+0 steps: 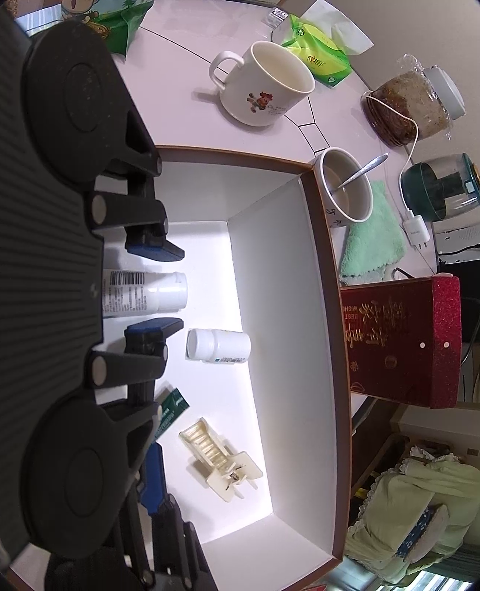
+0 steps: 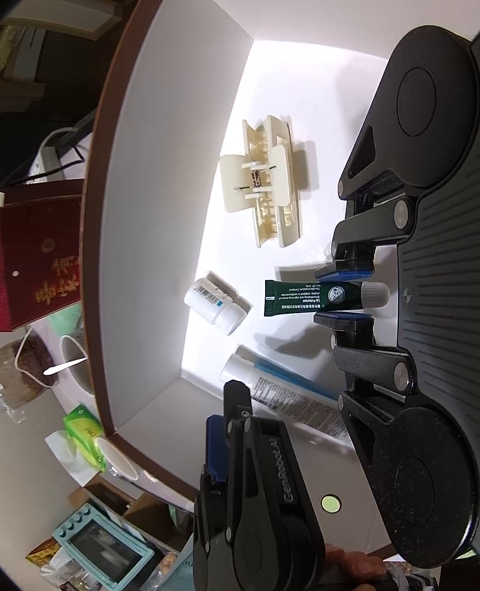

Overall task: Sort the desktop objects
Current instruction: 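Lower both held tubes into the box and open both grippers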

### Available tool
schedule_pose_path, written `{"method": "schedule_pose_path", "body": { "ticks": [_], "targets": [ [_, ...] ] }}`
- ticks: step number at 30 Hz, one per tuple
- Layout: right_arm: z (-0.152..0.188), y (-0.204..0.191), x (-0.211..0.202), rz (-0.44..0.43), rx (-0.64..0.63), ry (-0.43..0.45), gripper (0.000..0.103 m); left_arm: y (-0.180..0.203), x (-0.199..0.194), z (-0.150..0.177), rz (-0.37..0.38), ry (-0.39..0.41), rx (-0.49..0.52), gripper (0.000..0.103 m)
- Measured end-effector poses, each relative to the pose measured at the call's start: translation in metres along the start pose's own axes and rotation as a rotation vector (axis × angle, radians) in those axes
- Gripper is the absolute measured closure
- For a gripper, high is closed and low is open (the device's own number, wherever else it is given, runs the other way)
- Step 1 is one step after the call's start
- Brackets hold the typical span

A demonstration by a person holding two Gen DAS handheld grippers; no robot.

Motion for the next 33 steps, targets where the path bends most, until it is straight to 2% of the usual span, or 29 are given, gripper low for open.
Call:
{"method": "schedule_pose_path", "body": {
  "ticks": [10, 11, 12, 13, 15, 19, 20, 21, 23, 33],
  "targets": [
    [-0.001, 0.007, 0.012, 0.014, 0.039, -0.058, 0.087, 0.002, -0.001, -0.004, 0.008, 0.007, 0.000, 0.070],
    [-0.001, 0.007, 0.011, 0.014, 0.042, -0.052, 0.060, 0.002, -0.001, -0.004, 0.009, 0.007, 0.001, 0.068],
    [-0.001, 0.007, 0.009, 0.014, 0.046, -0.046, 0.020, 0.003, -0.002, -0.004, 0.009, 0.008, 0.004, 0.067],
    [-0.001, 0.007, 0.008, 0.013, 0.049, -0.039, 0.017, 0.004, -0.002, -0.004, 0.006, 0.009, 0.009, 0.066],
    [-0.003, 0.005, 0.001, 0.000, 0.045, -0.005, 0.017, 0.004, -0.003, -0.004, 0.002, 0.013, 0.013, 0.066],
    [0.003, 0.005, -0.008, 0.001, 0.061, -0.015, 0.017, 0.005, -0.008, -0.004, 0.009, 0.019, 0.006, 0.062],
    [0.005, 0.004, -0.012, 0.004, 0.059, -0.013, 0.017, 0.005, -0.010, -0.003, 0.010, 0.022, 0.007, 0.059],
    [0.007, 0.004, -0.015, 0.011, 0.054, -0.008, 0.017, 0.004, -0.013, -0.003, 0.003, 0.028, 0.008, 0.049],
    [0.010, 0.003, -0.023, 0.022, 0.048, 0.004, 0.017, 0.001, -0.019, -0.002, -0.012, 0.045, 0.007, 0.043],
    [0.024, -0.014, -0.074, 0.027, 0.024, 0.130, 0.017, -0.014, -0.078, 0.016, 0.023, 0.106, -0.035, 0.040]
  ]
}}
Point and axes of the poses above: each gripper's, at about its wrist camera, not at the fingertips, and x roughly the way its jaws point, y to its right, z to its underside, the point moved 10 cm from there along x, roughly the way its jaws point, and after that the axes turned 12 degrees about -x, right-handed, at the moved point
